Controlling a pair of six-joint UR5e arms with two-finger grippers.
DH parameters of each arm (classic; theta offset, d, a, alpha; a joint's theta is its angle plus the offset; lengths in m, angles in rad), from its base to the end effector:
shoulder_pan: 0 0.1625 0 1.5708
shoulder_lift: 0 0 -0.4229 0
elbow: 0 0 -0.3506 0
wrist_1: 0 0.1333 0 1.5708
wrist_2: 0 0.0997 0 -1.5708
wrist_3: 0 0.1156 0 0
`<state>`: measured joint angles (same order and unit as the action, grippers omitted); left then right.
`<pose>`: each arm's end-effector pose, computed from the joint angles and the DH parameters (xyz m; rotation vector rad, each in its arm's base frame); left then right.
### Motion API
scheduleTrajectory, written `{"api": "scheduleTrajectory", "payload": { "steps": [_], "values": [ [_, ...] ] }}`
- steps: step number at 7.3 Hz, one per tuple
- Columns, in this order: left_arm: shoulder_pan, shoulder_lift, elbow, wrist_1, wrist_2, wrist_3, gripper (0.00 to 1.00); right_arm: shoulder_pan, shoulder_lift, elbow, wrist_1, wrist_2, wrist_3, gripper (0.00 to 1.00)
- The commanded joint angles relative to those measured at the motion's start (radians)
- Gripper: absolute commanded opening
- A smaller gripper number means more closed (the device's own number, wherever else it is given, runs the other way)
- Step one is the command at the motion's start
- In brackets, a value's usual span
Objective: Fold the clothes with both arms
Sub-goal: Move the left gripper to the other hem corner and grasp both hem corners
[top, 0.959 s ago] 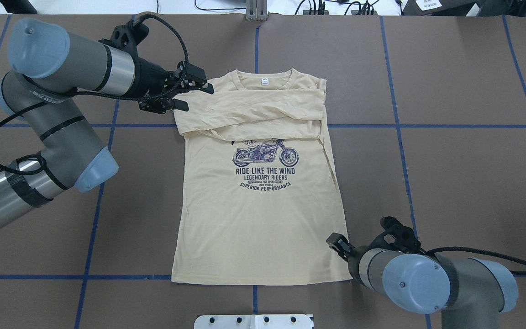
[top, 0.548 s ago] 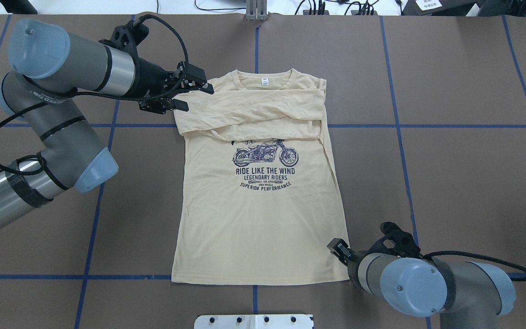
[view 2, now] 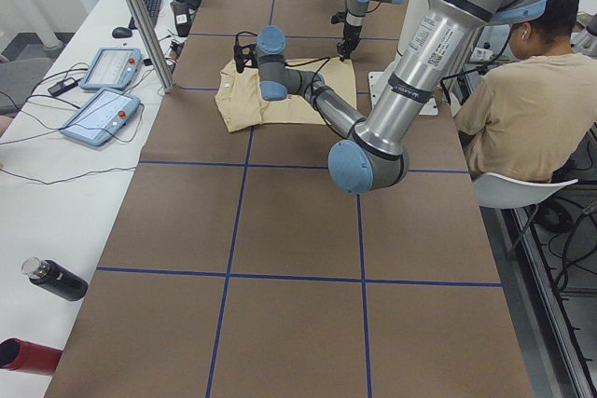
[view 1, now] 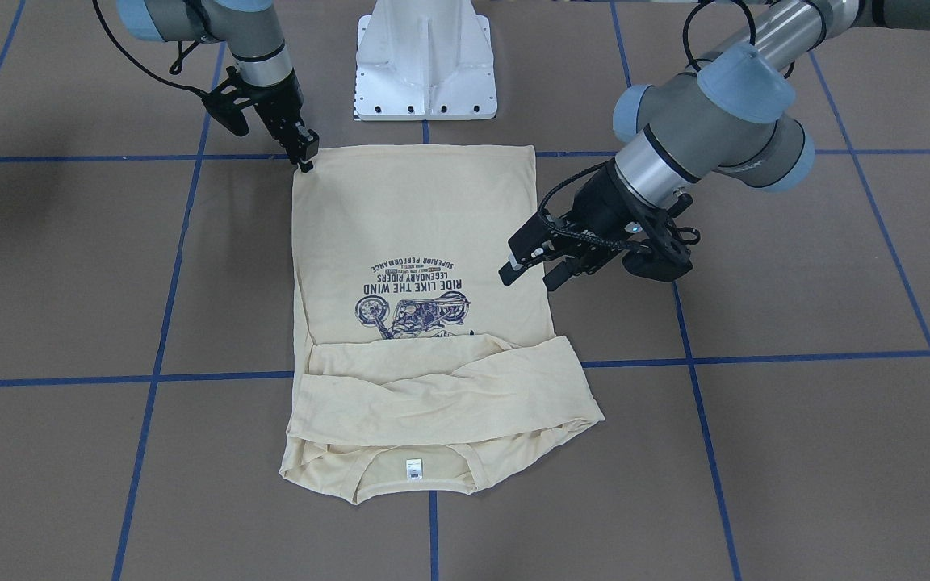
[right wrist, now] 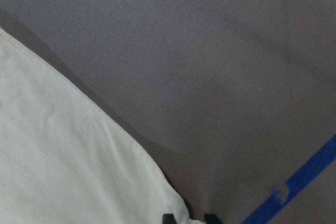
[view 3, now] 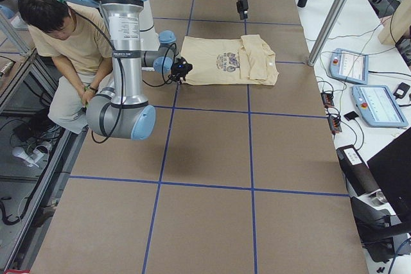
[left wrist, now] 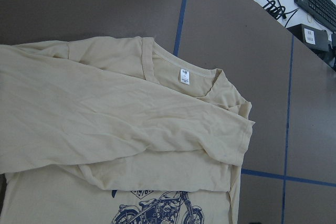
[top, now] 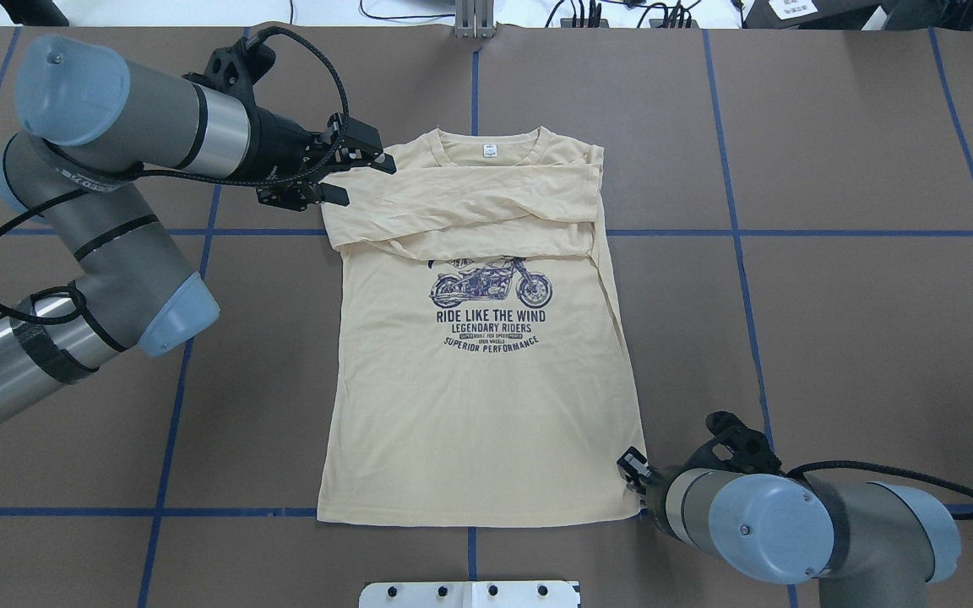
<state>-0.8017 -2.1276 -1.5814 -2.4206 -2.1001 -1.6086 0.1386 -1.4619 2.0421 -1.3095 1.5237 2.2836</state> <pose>0.3864 -0.5070 0.2498 0.1094 1.4417 -0.3143 -0.4678 -0.2053 0.3933 -0.2018 -0.8447 0.8190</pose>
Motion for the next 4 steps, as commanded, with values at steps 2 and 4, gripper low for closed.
{"api": "scheduleTrajectory", "payload": {
  "steps": [2,4],
  "values": [
    [0.001,0.109,-0.085,0.006,0.011,-0.011,0.88,0.001,-0.07,0.064,0.001,0.042,-0.004,0.0],
    [0.059,0.309,-0.285,0.097,0.122,-0.013,0.89,-0.007,-0.081,0.084,0.001,0.044,-0.003,0.0]
  ]
}}
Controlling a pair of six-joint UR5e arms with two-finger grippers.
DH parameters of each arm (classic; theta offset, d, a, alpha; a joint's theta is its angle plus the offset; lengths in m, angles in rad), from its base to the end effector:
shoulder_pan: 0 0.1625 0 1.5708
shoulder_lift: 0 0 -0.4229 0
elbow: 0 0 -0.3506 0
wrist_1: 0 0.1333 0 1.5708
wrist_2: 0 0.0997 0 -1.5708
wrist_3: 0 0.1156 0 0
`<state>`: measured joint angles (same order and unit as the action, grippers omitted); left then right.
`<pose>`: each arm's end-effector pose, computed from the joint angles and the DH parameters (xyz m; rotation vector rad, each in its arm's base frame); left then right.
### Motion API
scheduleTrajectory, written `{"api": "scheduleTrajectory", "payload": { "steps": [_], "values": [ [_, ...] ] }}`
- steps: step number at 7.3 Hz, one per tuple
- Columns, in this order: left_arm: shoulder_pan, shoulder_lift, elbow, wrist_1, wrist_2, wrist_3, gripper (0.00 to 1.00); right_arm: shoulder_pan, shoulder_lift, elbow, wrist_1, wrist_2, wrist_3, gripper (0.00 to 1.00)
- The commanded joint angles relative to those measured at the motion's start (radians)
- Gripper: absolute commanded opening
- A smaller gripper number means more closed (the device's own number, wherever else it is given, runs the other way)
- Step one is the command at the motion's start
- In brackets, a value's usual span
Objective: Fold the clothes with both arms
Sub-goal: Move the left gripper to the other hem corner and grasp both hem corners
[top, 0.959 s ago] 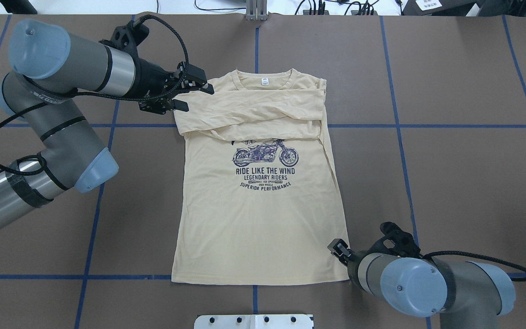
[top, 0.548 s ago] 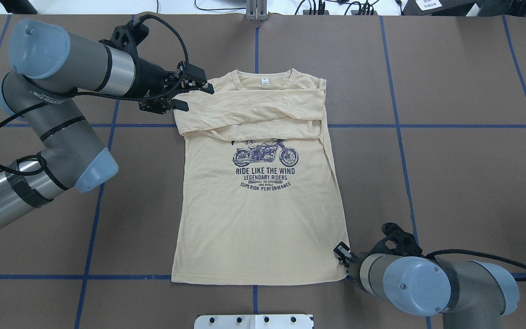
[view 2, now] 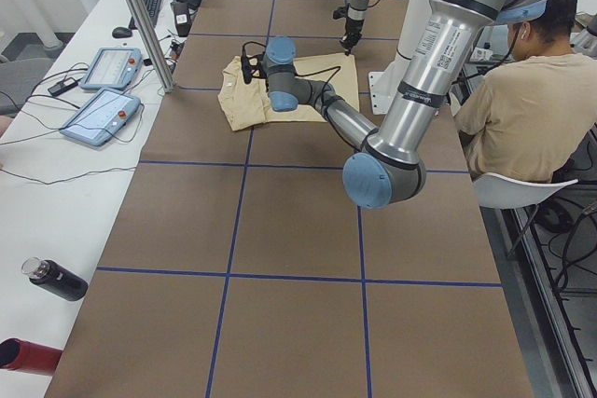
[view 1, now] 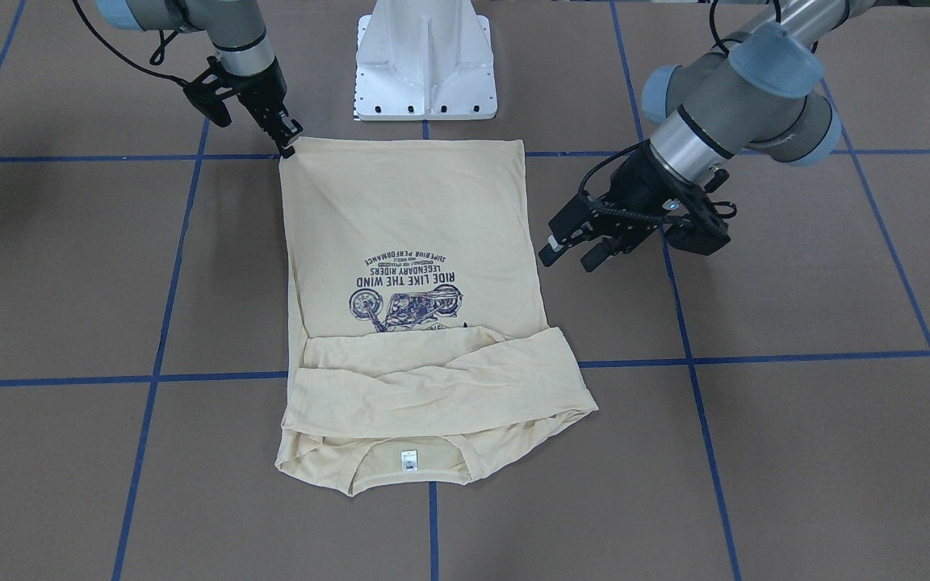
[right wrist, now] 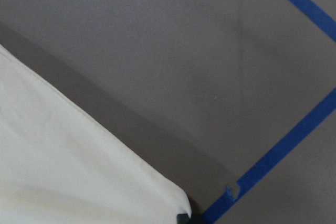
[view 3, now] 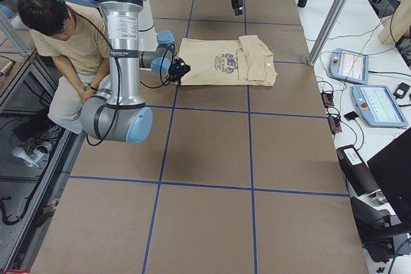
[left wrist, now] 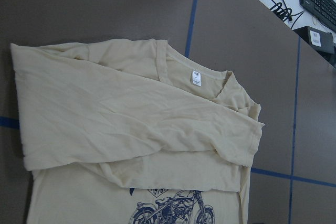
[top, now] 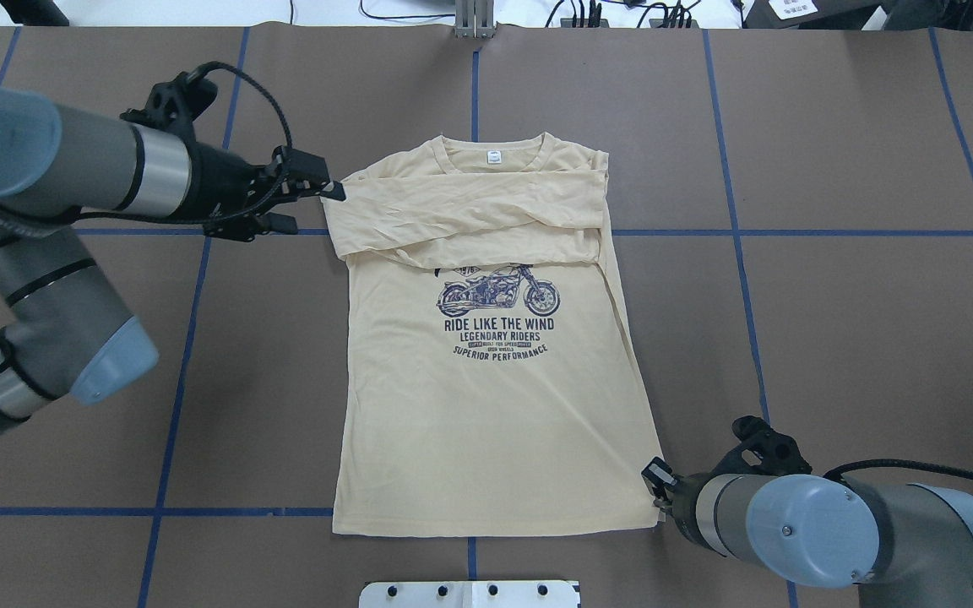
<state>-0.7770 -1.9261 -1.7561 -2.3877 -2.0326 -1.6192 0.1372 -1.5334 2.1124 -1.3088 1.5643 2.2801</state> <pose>0.3491 -0.4580 0.3030 0.1121 1.3857 -0.3763 -0.4392 -0.1960 0.3960 -0.2382 -0.8321 0.7975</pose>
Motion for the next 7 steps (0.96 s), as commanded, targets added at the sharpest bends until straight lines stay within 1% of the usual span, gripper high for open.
{"api": "scheduleTrajectory", "payload": {
  "steps": [1,2,3,4,5,7],
  "values": [
    [0.13,0.13,-0.197,0.22,0.166,-0.026,0.9,-0.017,-0.008,0.012,0.0,0.0,0.002,0.0],
    [0.259,0.131,-0.265,0.355,0.283,-0.131,0.9,-0.022,-0.007,0.014,0.0,0.0,0.002,0.0],
    [0.404,0.14,-0.273,0.402,0.392,-0.239,0.9,-0.025,-0.007,0.014,0.0,-0.001,0.002,0.0],
    [0.517,0.148,-0.273,0.441,0.472,-0.307,0.9,-0.027,-0.007,0.014,0.0,-0.006,0.002,0.0],
    [0.574,0.148,-0.272,0.478,0.488,-0.356,0.9,-0.027,-0.005,0.014,0.0,-0.006,0.002,0.0],
    [0.655,0.15,-0.266,0.483,0.488,-0.431,0.88,-0.027,-0.008,0.014,0.0,-0.006,0.002,0.0]
  ]
}}
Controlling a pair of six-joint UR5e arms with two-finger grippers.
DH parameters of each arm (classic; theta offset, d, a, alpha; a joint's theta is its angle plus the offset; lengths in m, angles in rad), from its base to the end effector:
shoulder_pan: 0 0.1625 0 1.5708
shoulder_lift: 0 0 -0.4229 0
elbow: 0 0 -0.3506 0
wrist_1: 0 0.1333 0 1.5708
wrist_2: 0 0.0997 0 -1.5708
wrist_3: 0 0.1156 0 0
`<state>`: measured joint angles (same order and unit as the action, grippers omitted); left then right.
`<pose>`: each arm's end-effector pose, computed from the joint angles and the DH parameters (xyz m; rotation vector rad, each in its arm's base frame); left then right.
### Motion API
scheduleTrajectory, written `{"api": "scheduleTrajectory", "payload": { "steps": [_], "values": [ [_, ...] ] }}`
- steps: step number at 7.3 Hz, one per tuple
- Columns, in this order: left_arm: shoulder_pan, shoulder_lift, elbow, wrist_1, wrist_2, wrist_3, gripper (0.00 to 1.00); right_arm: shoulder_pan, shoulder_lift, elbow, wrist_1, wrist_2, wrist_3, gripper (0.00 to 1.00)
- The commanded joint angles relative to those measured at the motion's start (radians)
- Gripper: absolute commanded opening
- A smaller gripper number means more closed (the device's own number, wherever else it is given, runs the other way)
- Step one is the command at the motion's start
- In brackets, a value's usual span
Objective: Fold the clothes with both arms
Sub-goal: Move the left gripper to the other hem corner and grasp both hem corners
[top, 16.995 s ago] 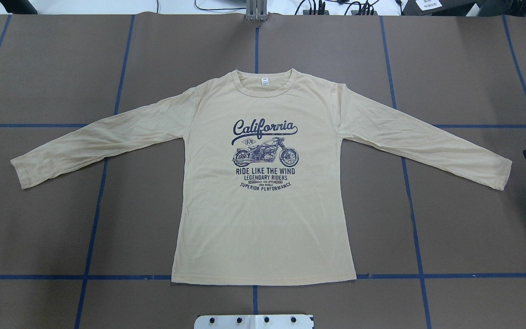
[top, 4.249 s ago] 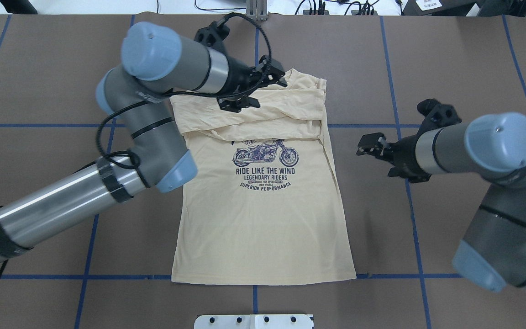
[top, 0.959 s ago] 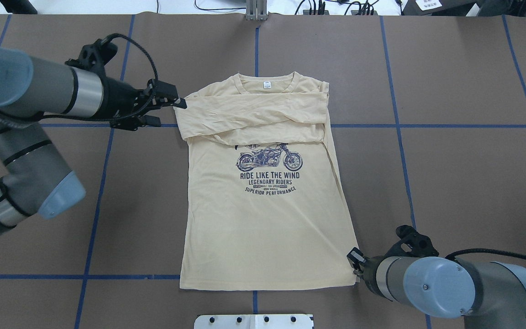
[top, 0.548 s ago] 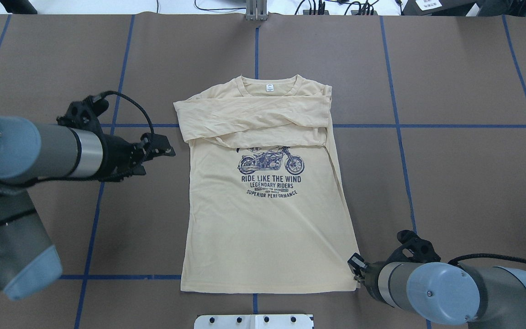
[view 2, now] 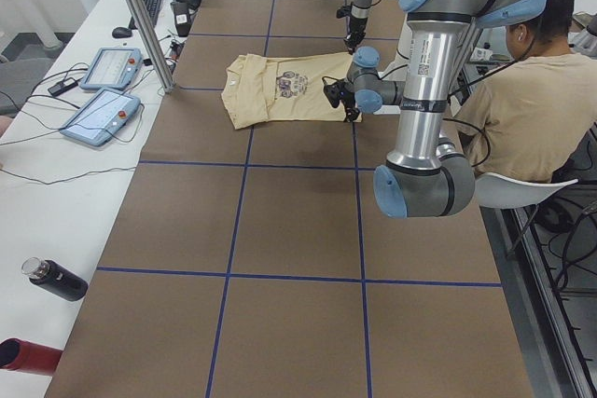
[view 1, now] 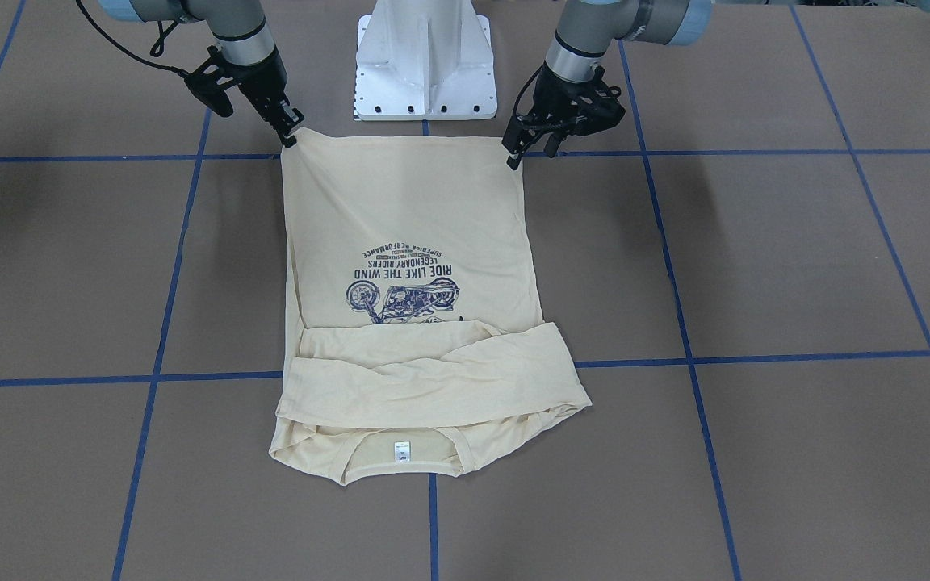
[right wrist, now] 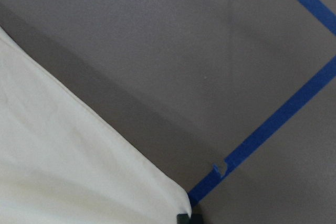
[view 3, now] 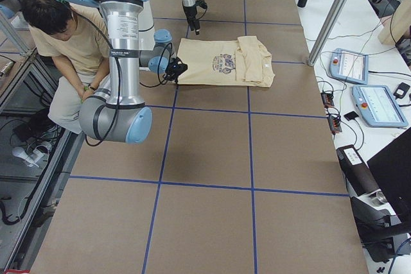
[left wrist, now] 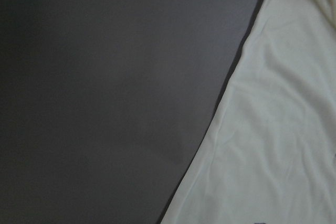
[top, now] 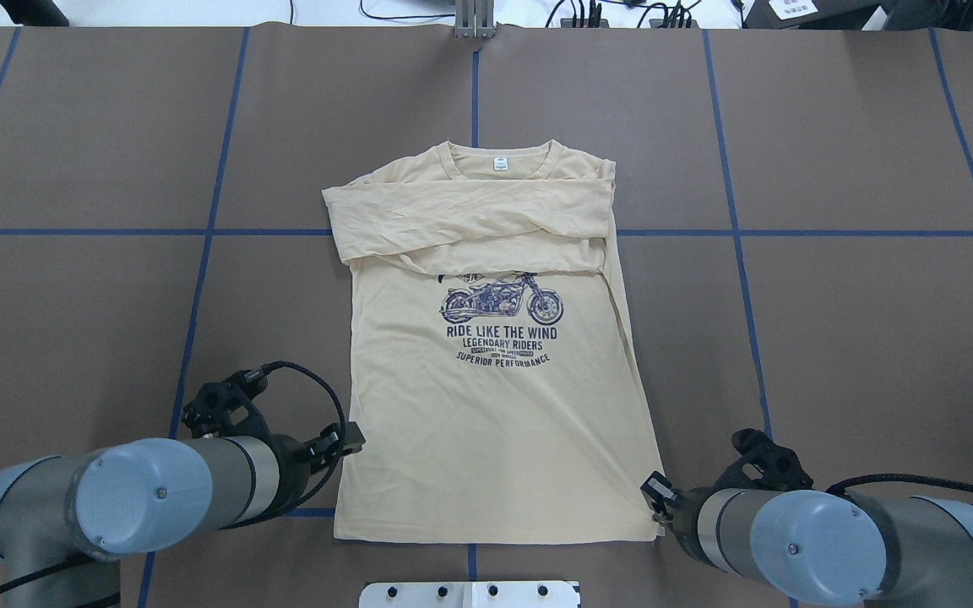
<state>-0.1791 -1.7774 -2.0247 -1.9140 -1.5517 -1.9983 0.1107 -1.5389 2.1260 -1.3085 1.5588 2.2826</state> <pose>0.4823 -0.2250 0.3393 -0.1086 1.0130 -0.5637 -0.4403 -0.1845 0.3924 -0.2473 -0.8372 0.7764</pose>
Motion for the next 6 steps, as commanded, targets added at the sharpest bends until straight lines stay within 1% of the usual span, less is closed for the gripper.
{"api": "scheduleTrajectory", "payload": {
  "steps": [1,3,4,6],
  "values": [
    [0.094,0.001,0.006,0.009,0.007,-0.068,0.85,0.0,-0.003,0.0,0.0,0.0,0.0,0.0],
    [0.096,0.003,0.009,0.009,0.007,-0.068,0.76,-0.003,-0.003,0.002,0.0,0.0,0.0,0.0],
    [0.096,0.001,0.011,0.009,0.009,-0.068,0.75,-0.005,-0.003,0.002,0.0,-0.002,0.0,0.0],
    [0.099,-0.001,0.015,0.007,0.009,-0.068,0.67,-0.003,-0.003,0.002,0.0,-0.002,0.0,0.0]
  ]
}}
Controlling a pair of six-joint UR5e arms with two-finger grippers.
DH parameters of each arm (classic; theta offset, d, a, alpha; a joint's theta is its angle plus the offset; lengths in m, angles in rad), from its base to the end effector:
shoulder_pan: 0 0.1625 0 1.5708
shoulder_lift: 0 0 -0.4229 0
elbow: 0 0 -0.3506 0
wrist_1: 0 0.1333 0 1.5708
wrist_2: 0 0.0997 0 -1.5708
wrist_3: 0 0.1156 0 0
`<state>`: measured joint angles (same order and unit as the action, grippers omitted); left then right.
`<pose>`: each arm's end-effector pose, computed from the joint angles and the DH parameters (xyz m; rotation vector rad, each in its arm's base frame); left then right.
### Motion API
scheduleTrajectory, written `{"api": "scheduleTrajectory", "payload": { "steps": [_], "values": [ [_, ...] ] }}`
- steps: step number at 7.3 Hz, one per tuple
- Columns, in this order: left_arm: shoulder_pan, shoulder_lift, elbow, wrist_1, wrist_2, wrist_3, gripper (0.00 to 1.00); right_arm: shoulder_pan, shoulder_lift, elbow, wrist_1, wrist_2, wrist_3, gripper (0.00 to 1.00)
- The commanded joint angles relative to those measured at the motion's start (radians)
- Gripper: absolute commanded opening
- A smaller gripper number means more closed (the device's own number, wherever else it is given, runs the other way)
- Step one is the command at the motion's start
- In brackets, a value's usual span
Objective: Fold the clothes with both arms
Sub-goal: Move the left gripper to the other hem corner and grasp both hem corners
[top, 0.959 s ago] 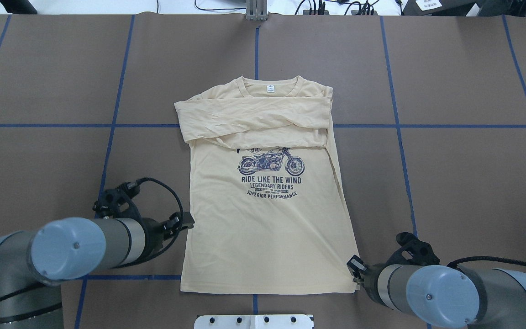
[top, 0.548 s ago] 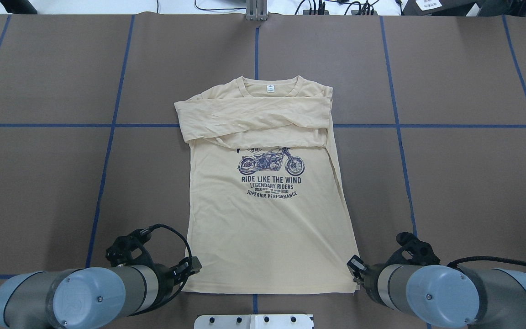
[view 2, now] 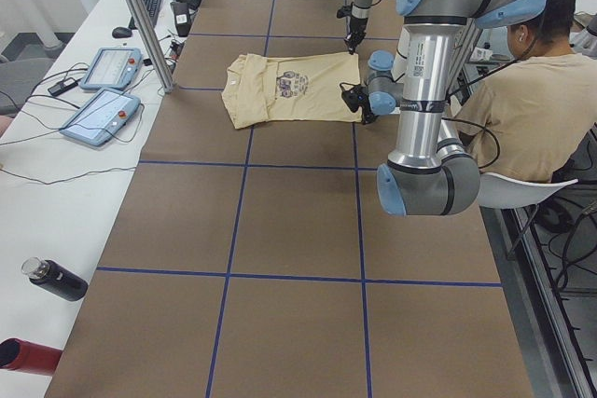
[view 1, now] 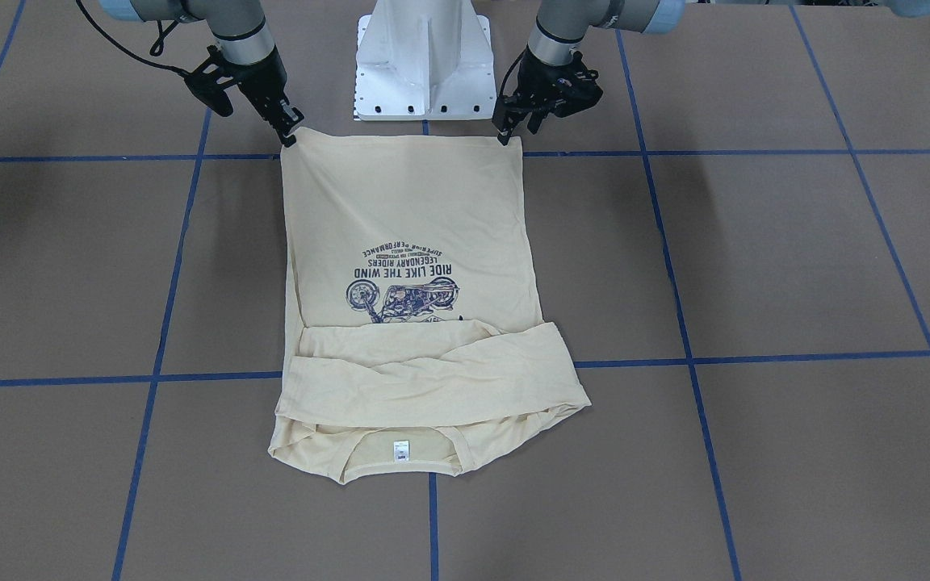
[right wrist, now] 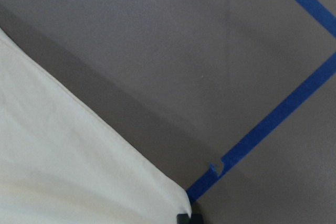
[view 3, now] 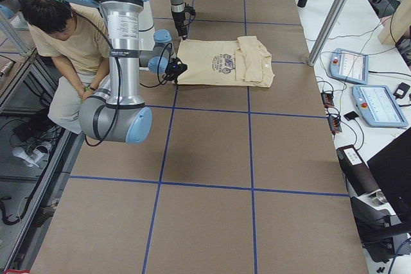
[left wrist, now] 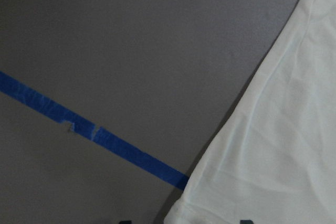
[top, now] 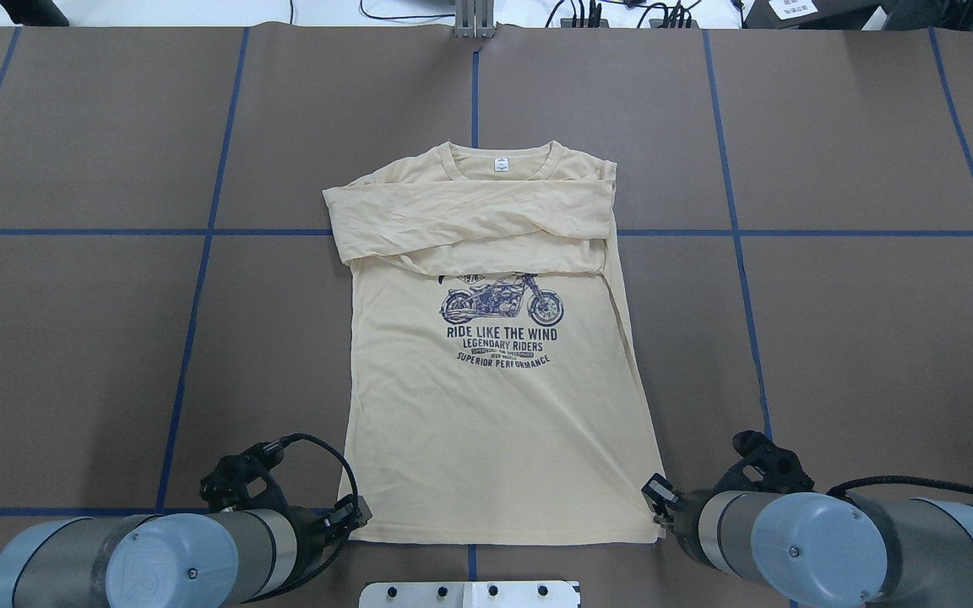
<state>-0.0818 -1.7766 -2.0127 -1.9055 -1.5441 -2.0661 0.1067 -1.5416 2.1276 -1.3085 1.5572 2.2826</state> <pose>0.5046 -0.1782 0.3461 -0.1801 0.9797 -0.5425 -0.4401 -0.1828 0.3930 -0.2472 -0.8359 0.7735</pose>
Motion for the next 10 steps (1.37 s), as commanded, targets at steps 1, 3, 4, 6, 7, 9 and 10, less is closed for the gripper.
{"api": "scheduleTrajectory", "payload": {
  "steps": [1,3,4,6,7,9,10],
  "values": [
    [0.001,-0.003,0.006,0.0,0.001,0.0,0.6,-0.001,0.0,0.005,0.0,0.0,0.0,0.0],
    [0.001,-0.003,0.009,0.0,-0.001,0.001,0.56,0.001,-0.002,0.005,0.0,0.0,0.0,0.0],
    [0.002,-0.004,0.017,-0.001,-0.001,0.001,0.49,-0.001,-0.002,0.005,0.0,0.0,0.0,0.0],
    [0.002,-0.003,0.019,0.0,-0.001,0.0,0.27,-0.001,-0.002,0.006,0.0,0.0,0.0,0.0],
    [0.002,-0.004,0.019,0.0,-0.002,-0.003,0.07,-0.001,-0.002,0.006,0.0,0.0,0.0,0.0],
    [0.001,-0.004,0.012,0.0,-0.005,-0.002,0.0,-0.002,-0.002,0.006,0.0,0.0,0.0,0.0],
    [-0.009,0.003,-0.003,0.0,-0.011,0.004,0.0,-0.009,0.001,0.008,0.002,-0.003,0.002,0.0]
  ]
}}
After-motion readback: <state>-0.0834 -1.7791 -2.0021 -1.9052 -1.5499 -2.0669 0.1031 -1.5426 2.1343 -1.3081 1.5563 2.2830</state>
